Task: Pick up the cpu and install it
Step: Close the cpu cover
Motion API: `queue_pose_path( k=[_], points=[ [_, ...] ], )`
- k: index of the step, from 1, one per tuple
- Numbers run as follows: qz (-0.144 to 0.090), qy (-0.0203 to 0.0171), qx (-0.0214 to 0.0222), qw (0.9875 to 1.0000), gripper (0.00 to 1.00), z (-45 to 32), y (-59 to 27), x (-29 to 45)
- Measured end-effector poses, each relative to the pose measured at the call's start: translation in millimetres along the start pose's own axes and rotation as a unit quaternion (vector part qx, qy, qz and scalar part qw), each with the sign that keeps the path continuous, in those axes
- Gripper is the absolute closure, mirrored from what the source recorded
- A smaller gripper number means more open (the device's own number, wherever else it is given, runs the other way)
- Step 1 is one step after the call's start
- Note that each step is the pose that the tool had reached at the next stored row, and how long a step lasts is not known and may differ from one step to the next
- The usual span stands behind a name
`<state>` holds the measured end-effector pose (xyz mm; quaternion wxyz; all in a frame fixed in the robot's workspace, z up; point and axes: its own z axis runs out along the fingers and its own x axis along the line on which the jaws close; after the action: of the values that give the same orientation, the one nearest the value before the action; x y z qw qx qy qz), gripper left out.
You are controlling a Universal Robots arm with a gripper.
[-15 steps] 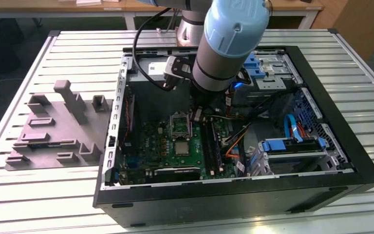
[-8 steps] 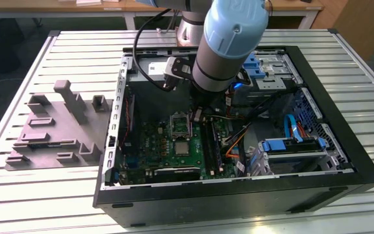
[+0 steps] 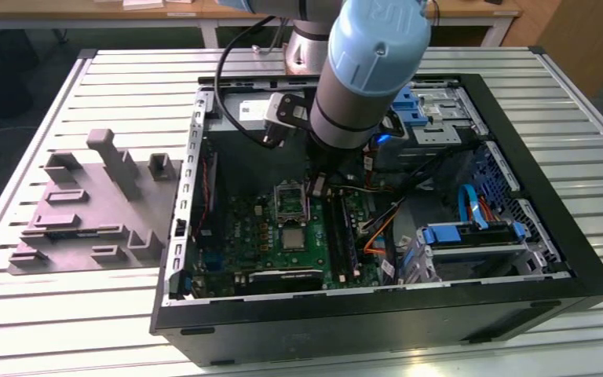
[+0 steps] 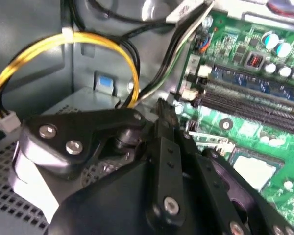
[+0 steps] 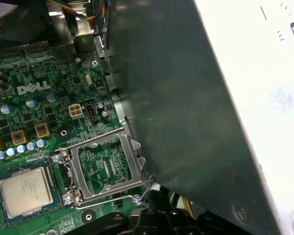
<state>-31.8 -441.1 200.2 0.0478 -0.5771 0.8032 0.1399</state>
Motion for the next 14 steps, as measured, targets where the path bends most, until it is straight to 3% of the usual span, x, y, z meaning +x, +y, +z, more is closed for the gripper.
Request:
queue_pose_path(
  k=[8,14],
  points=[
    [0.000,-0.0001,0.0000,1.0000,0.89,1.8,0.2,0.4],
    [0.000,-0.0004,0.0006,1.0000,0.89,-4.3,2.2,-0.9]
  ],
)
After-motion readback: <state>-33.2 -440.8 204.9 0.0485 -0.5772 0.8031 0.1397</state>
